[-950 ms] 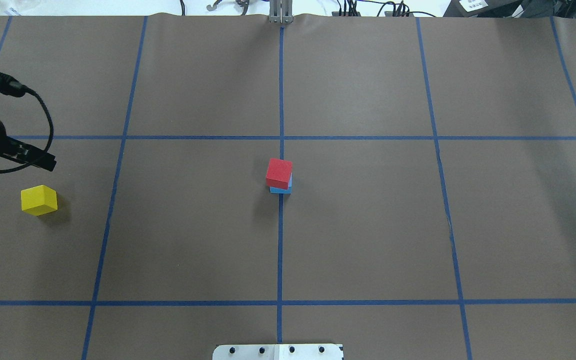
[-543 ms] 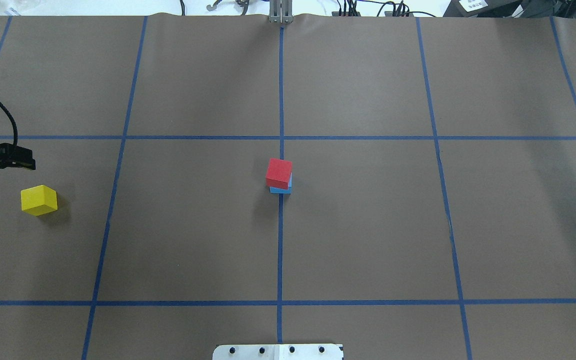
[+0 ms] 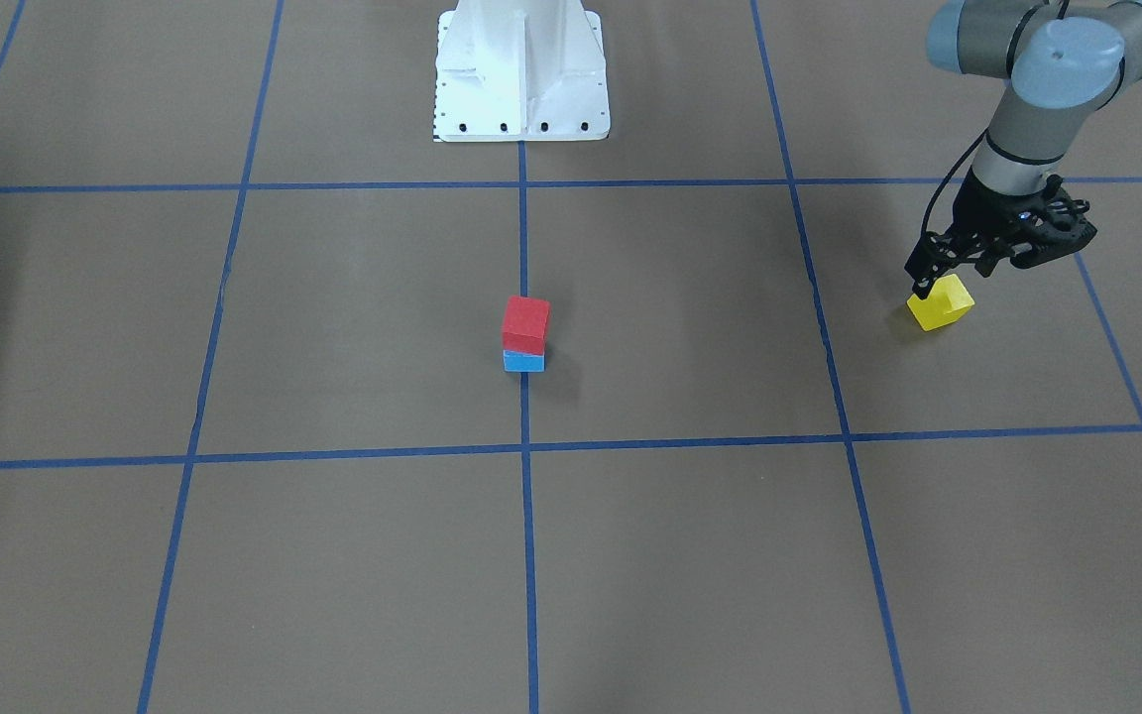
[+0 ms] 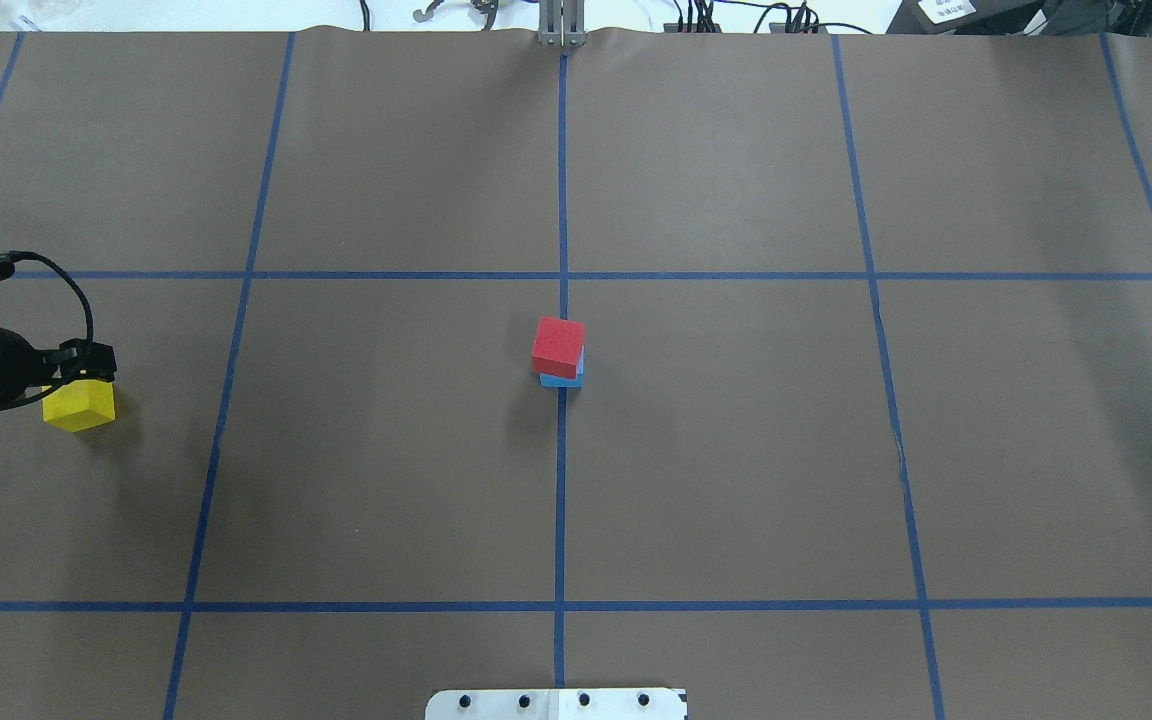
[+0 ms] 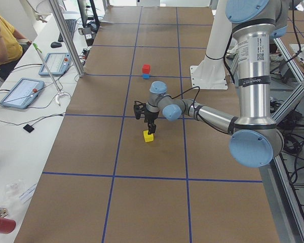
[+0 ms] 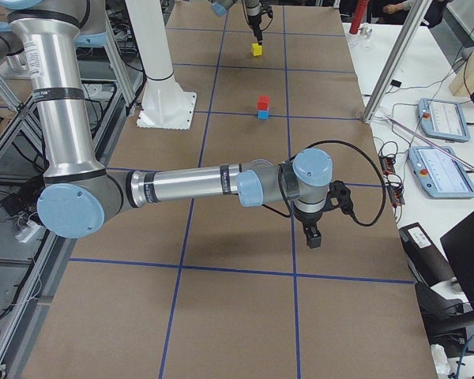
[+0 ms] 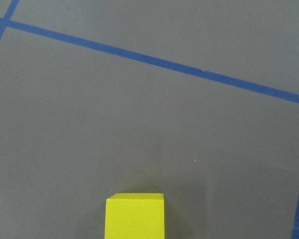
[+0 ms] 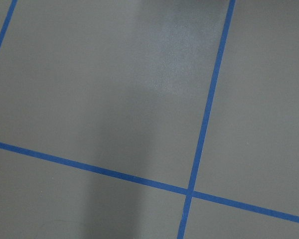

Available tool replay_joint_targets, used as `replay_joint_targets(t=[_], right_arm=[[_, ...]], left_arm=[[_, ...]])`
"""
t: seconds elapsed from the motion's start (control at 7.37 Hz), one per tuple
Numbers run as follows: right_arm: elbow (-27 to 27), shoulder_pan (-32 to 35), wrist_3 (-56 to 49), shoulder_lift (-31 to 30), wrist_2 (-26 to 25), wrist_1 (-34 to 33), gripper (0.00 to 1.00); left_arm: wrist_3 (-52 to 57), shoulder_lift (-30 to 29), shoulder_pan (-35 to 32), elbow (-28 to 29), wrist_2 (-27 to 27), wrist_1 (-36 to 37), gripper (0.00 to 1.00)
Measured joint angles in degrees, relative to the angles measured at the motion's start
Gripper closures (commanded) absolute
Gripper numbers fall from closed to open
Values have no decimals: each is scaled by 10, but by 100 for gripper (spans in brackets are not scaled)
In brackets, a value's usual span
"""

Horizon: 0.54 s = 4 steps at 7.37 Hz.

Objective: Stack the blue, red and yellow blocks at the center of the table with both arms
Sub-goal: 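Lower the left gripper onto the yellow cube and grasp it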

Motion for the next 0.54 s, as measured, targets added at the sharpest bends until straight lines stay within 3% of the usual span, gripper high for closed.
replay_joint_targets(t=[0.27,0.41,0.54], right_arm=[[1,0,1,1,0,0,0],[1,0,2,2,0,0,0],[1,0,3,3,0,0,0]], left_arm=[[18,0,7,38,-5,-60,1],[35,1,7,45,-9,-67,11],[44,1,8,52,-10,-71,44]])
